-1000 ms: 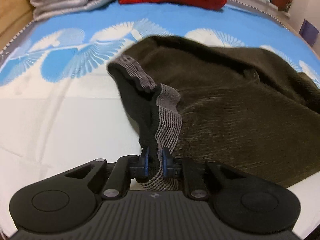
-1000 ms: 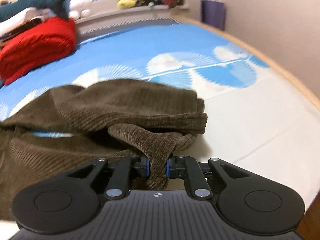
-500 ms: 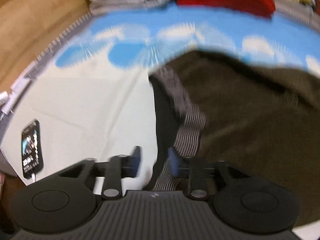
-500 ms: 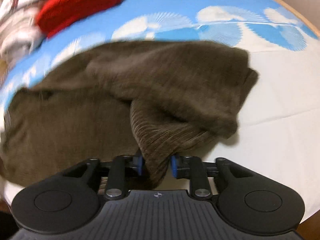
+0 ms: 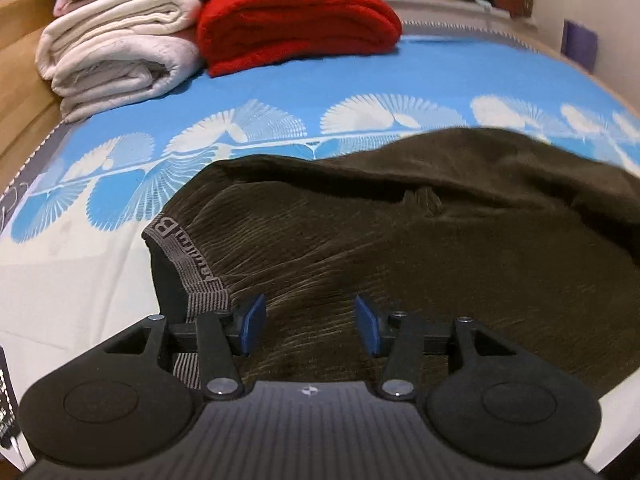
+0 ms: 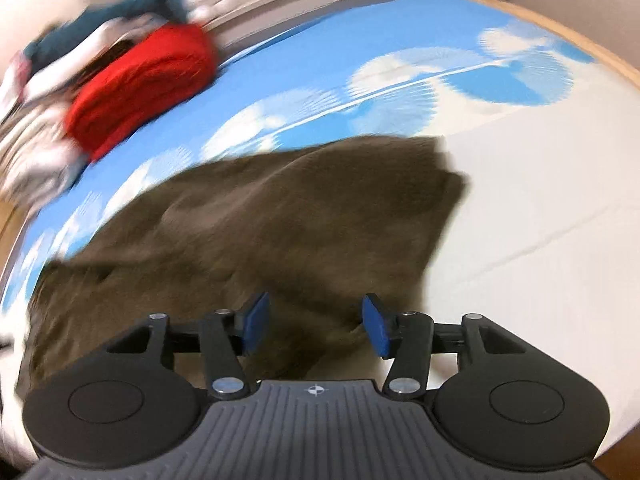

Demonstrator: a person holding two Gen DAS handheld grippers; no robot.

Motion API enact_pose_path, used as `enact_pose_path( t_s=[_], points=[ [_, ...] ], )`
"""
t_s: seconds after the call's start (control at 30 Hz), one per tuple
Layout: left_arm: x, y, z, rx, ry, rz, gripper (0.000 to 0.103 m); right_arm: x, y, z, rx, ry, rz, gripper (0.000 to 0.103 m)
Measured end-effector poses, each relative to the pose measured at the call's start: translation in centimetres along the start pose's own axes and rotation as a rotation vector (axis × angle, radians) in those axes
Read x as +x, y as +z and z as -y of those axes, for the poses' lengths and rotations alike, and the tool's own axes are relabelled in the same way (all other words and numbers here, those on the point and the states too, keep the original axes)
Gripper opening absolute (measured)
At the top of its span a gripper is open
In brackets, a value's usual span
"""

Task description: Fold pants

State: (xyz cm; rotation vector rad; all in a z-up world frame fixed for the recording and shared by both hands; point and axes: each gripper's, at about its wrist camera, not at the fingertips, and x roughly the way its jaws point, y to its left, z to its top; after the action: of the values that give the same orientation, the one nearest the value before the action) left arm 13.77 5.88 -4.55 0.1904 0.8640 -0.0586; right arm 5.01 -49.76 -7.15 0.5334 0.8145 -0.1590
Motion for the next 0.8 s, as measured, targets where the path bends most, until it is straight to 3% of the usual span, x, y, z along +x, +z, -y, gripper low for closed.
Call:
enact_pose_path(
  t_s=[0.13,0.37,0.43,0.47,0.5,0.6,0.7,0.8],
  points=[
    [1.5,0.2,0.2,-0.027,-0.012,-0.013,0.055,1.4,0.3,4.0,0.240,-0.085,-0.053,0.054],
    [3.2,0.5,0.3,-0.008,-0.005,-0.046,0.055,5.5,-0.2,5.1,0.395,-0.024,-0.201,0.059],
    [3.4,0.6,0.4,0.001,0.001,-0.051,0.055,6.1,0.0,4.4,0.393,-0.016,-0.198,0.055],
    [3.6,0.6,0.3,0.001,0.002,-0.055,0.055,6.2,0.2,3.9,0.386,-0.011,-0.188,0.039],
    [3.7,0.6,0.3,0.000,0.002,-0.058,0.055,5.9,0.4,3.5,0.366,-0.040,-0.170,0.027],
    [4.0,0.8,0.2,-0.009,0.005,-0.060,0.055,5.0,1.3,1.2,0.243,-0.114,-0.075,0.021],
    [4.1,0.8,0.2,-0.012,0.001,-0.060,0.055,3.1,2.7,-1.7,0.126,-0.115,0.101,0.019],
    [4.2,0.8,0.5,0.004,-0.001,-0.064,0.055,1.6,4.7,-4.5,0.021,-0.054,0.321,0.016]
  ],
)
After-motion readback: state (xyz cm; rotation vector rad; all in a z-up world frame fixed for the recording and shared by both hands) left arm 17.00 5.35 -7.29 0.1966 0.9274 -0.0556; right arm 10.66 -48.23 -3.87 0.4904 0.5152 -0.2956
